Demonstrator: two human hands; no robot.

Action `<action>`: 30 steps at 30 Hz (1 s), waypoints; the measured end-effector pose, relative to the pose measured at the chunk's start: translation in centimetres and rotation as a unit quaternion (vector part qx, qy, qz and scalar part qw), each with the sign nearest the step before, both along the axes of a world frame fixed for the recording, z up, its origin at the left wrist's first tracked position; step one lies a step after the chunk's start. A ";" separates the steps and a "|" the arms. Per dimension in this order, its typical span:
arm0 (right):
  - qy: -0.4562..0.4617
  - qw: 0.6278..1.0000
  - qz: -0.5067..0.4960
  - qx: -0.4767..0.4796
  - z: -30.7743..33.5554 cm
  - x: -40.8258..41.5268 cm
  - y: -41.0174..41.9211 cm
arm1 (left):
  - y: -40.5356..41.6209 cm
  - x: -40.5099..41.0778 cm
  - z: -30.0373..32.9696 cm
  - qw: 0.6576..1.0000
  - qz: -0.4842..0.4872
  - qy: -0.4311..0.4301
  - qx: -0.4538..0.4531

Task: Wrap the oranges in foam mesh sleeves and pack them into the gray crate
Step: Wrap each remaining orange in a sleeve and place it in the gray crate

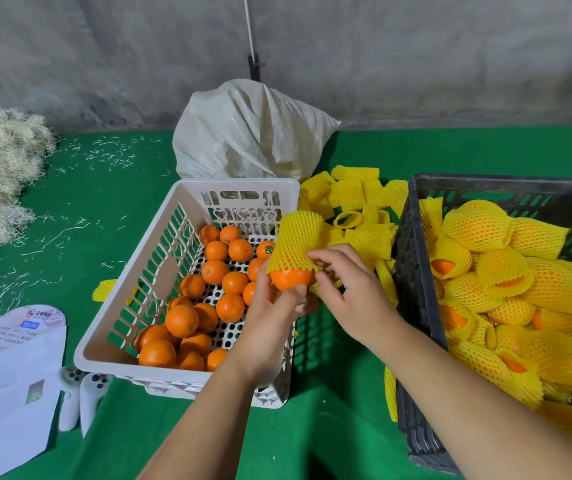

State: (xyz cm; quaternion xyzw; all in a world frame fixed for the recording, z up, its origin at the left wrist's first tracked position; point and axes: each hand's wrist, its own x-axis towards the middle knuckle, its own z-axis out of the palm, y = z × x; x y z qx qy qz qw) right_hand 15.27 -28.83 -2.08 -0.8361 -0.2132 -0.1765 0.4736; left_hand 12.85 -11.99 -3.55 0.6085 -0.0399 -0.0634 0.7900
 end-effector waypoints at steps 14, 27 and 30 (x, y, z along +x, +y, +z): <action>0.030 0.997 0.017 -0.063 -0.2 -0.1 -0.3 | -0.4 -0.4 0.1 1.000 -0.001 0.008 0.028; 0.026 0.995 0.028 -0.094 0.0 -0.7 0.1 | -1.6 0.0 -0.1 0.991 0.130 -0.019 -0.007; 0.044 0.994 0.015 -0.100 -0.1 -0.5 -0.2 | -1.1 0.0 -0.3 0.996 0.084 -0.023 -0.006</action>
